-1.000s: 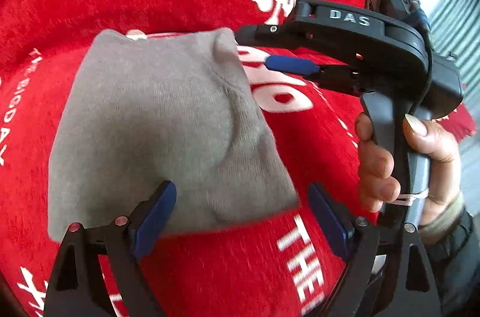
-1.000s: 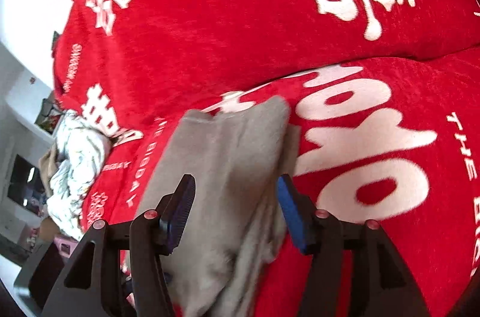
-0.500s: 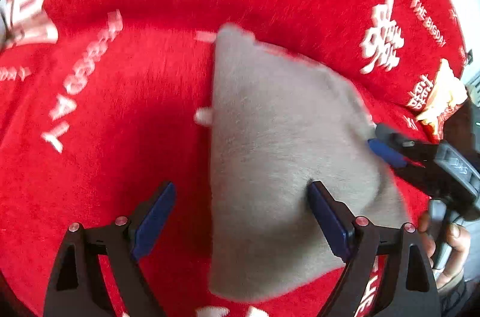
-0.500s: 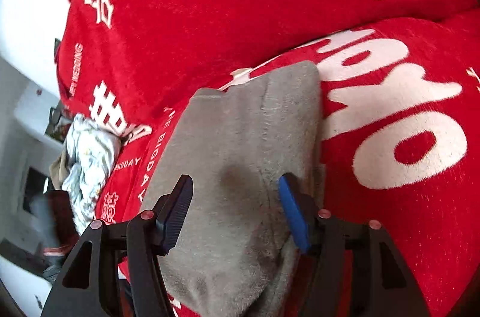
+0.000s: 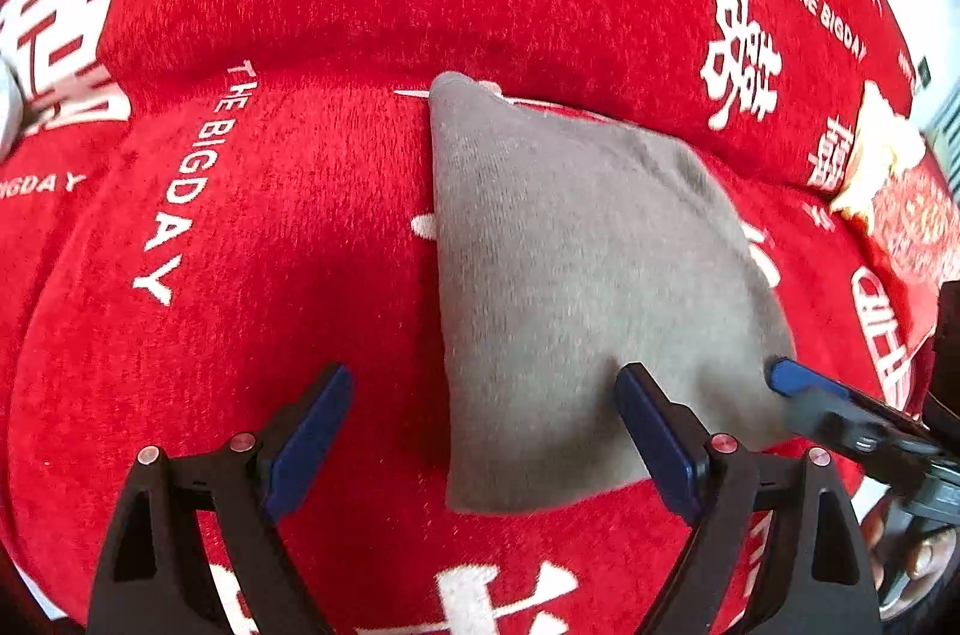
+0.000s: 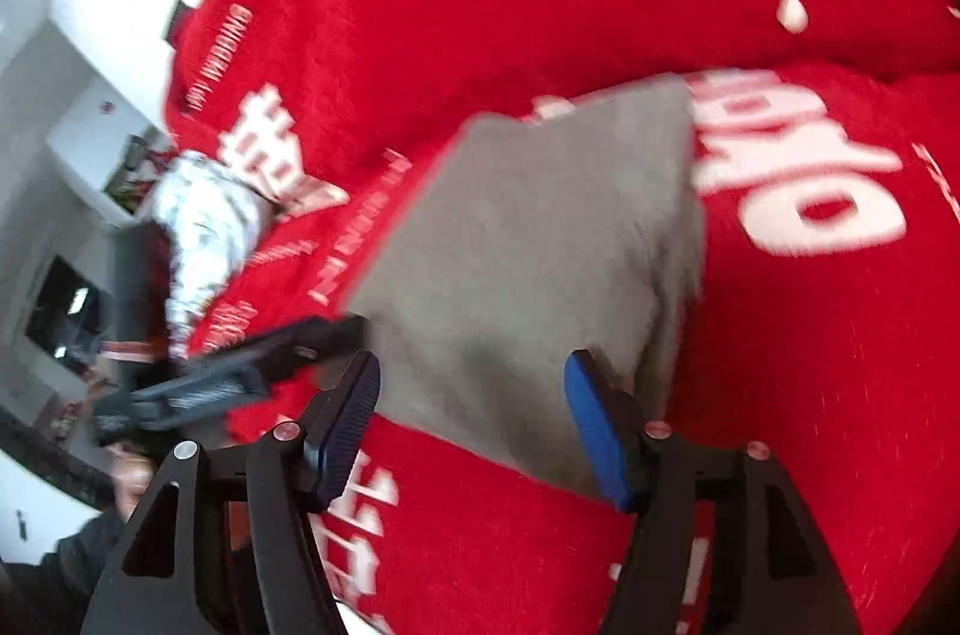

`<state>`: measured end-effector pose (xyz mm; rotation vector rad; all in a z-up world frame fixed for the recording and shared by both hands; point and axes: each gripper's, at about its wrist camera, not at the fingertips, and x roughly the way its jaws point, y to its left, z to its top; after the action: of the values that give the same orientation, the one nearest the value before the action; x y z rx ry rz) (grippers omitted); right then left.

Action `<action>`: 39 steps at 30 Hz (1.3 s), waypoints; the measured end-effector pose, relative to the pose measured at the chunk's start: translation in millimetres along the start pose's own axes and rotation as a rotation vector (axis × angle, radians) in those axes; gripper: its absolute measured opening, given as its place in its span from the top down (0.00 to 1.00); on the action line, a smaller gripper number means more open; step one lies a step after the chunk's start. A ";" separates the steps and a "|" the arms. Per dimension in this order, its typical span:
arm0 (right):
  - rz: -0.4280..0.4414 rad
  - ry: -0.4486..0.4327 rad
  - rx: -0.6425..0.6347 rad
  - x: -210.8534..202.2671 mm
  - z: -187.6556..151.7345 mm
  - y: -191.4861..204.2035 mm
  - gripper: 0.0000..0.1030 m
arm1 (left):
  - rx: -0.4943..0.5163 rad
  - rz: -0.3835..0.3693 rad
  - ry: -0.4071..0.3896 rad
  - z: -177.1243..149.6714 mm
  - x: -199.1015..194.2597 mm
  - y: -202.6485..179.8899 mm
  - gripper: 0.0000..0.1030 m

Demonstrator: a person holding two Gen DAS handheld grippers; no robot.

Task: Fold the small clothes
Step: 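Move both open tools to the other side edge of the sweater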

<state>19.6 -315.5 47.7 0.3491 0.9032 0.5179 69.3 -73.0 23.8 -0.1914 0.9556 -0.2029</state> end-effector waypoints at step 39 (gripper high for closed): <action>-0.296 0.024 0.131 60.9 122.3 -96.6 0.27 | -0.059 -0.040 0.116 114.1 79.3 33.4 0.12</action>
<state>177.0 -369.6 30.8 0.3208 0.9946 0.1915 210.6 -52.8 17.2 -0.2553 1.0744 -0.2243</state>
